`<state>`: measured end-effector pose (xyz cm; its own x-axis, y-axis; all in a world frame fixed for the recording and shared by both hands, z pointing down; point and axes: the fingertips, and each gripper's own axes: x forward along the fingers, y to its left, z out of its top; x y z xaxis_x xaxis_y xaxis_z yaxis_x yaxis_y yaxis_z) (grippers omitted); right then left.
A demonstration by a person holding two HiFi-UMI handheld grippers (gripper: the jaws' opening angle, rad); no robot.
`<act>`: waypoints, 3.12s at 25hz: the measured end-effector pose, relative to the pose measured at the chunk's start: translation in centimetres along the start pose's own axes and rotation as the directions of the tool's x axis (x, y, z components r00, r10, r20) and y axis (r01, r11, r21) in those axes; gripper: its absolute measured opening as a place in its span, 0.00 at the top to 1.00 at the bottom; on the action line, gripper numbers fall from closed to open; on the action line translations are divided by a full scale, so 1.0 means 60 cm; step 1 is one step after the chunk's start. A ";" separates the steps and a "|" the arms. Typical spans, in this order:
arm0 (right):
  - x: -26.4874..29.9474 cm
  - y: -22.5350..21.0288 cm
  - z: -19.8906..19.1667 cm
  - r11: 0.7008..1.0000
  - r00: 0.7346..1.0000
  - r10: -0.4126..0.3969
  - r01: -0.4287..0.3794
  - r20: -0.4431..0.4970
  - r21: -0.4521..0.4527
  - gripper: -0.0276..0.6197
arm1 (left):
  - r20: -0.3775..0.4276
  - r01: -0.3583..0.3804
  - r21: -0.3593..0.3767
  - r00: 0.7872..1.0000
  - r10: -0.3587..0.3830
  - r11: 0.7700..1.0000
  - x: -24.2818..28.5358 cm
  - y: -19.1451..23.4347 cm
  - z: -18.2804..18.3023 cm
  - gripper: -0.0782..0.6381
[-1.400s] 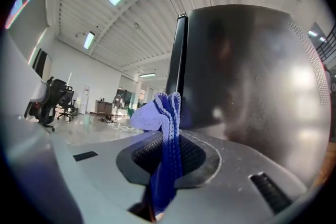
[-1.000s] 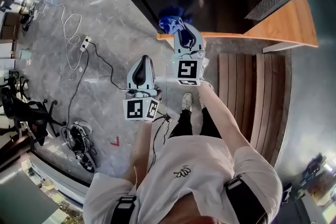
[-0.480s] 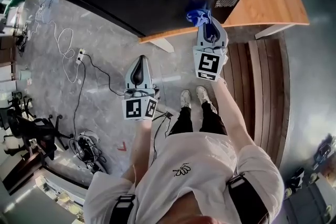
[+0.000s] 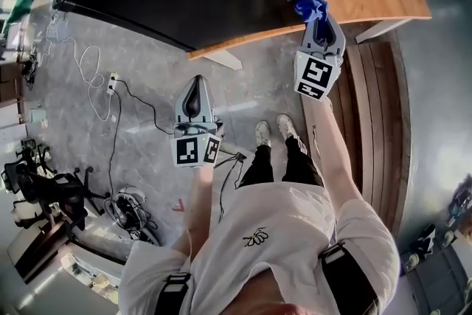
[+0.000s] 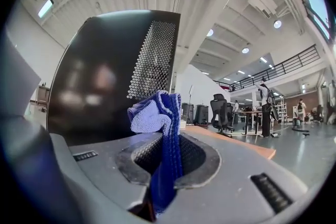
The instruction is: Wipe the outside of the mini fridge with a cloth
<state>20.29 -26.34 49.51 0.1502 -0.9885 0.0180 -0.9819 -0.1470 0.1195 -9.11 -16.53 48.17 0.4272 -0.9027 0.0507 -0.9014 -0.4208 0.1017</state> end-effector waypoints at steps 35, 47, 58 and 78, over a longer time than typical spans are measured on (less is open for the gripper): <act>-0.119 0.483 0.018 0.888 0.886 0.447 -0.456 0.125 0.054 0.86 | 0.031 -0.177 -0.052 0.984 0.178 0.983 -0.107 0.166 -0.070 0.88; -0.082 0.611 -0.008 0.848 0.849 0.522 -0.527 0.086 0.059 0.86 | -0.002 -0.209 -0.100 0.978 0.210 0.973 -0.119 0.212 -0.112 0.88; -0.059 0.497 -0.018 0.896 0.891 0.441 -0.444 0.108 0.012 0.86 | -0.010 -0.110 -0.116 0.994 0.110 0.987 -0.056 0.144 -0.125 0.88; -0.010 0.119 -0.086 0.992 0.994 0.109 -0.109 0.007 0.064 0.86 | -0.045 0.009 -0.094 0.999 -0.013 0.996 0.032 0.004 -0.138 0.88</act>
<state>13.78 -26.64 55.46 0.0419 -0.9988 0.0238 -0.9977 -0.0405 0.0534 -7.91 -17.60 56.49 0.4417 -0.8922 0.0942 -0.8870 -0.4185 0.1952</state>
